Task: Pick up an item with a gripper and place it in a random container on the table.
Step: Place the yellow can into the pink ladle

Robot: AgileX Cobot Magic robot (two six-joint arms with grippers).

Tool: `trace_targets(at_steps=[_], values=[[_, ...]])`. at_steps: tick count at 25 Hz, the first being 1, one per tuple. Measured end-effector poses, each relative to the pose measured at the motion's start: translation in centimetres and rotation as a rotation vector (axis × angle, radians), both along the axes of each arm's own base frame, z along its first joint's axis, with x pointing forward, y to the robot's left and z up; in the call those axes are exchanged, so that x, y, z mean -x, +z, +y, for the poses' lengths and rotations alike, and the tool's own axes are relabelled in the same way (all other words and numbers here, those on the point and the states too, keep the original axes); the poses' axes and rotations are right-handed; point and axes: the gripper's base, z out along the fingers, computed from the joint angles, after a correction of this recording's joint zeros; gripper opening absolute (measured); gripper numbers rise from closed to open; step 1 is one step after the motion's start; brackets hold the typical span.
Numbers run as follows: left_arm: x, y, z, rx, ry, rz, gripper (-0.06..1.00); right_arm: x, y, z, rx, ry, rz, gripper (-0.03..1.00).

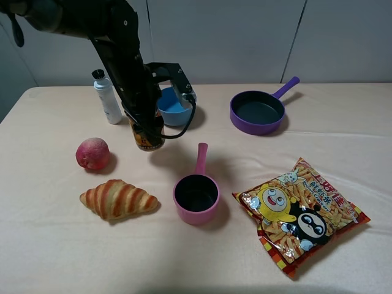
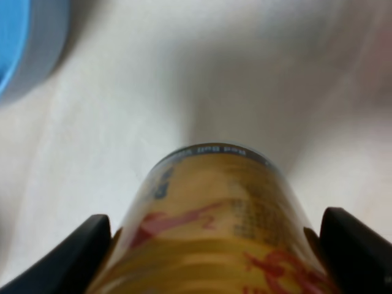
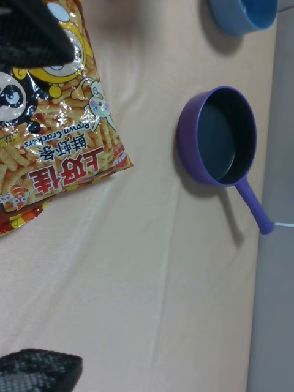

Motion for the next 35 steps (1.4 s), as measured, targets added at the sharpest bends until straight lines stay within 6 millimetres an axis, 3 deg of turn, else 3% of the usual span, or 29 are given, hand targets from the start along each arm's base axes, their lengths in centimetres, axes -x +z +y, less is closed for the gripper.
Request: trace_targets(at_steps=[13, 35], values=[[2.8, 5.5, 0.2, -0.003, 0.008, -0.005, 0.69, 0.0, 0.0, 0.0, 0.0, 0.0, 0.0, 0.69], [9.2, 6.0, -7.2, 0.008, -0.188, -0.002, 0.69, 0.0, 0.0, 0.0, -0.001, 0.0, 0.0, 0.69]])
